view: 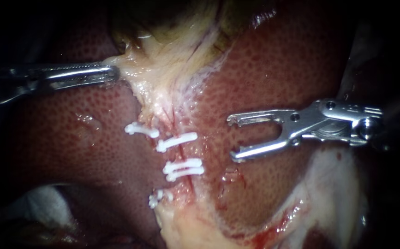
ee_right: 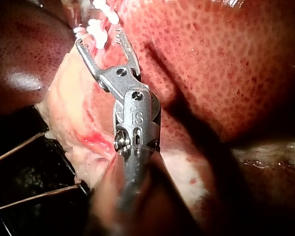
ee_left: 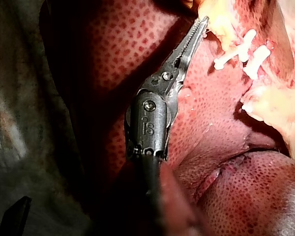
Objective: Going back third clip right tube
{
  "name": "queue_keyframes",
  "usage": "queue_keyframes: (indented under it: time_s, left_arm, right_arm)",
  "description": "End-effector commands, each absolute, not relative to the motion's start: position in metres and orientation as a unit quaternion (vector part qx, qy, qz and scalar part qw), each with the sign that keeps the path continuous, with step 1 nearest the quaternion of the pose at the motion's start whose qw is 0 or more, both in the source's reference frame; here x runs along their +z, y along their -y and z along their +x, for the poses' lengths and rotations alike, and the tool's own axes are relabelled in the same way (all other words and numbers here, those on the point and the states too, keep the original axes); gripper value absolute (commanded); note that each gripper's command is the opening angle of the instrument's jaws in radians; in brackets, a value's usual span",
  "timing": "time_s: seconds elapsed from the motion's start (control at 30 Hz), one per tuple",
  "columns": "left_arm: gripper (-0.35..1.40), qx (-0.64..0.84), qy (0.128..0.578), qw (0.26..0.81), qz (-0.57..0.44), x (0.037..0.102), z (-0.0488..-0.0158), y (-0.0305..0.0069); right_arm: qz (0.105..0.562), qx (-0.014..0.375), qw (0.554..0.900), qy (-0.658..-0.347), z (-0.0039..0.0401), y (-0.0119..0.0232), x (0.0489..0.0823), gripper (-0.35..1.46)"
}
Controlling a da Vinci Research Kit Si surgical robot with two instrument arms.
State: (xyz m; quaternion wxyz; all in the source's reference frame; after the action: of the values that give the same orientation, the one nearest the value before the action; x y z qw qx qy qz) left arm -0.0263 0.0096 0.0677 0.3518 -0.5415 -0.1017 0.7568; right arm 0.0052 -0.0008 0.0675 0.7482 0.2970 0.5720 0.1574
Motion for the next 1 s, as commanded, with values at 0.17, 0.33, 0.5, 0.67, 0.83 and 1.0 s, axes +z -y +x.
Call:
queue_keyframes:
  time_s: [0.17,0.33,0.5,0.67,0.83,1.0]
  left_arm:
    - [-0.35,0.759,0.104,0.347,-0.541,0.0692,-0.0276,-0.0092]
    - [-0.35,0.761,0.114,0.342,-0.54,0.0713,-0.0301,-0.0086]
    - [-0.35,0.763,0.123,0.339,-0.536,0.0727,-0.0327,-0.008]
    - [-0.35,0.764,0.131,0.336,-0.534,0.0739,-0.0348,-0.0075]
    - [-0.35,0.764,0.133,0.334,-0.535,0.074,-0.035,-0.0075]
    - [-0.35,0.764,0.133,0.334,-0.535,0.074,-0.0351,-0.0075]
  right_arm:
    - [0.298,0.156,0.748,-0.572,0.0046,0.0009,0.0675,0.49]
    - [0.299,0.155,0.748,-0.572,0.0038,0.001,0.0673,0.49]
    - [0.298,0.155,0.748,-0.572,0.0034,0.001,0.0672,0.49]
    - [0.299,0.154,0.748,-0.572,0.0031,0.001,0.0671,0.49]
    - [0.3,0.154,0.748,-0.572,0.0029,0.0009,0.067,0.49]
    - [0.3,0.154,0.748,-0.572,0.0029,0.0009,0.067,0.49]
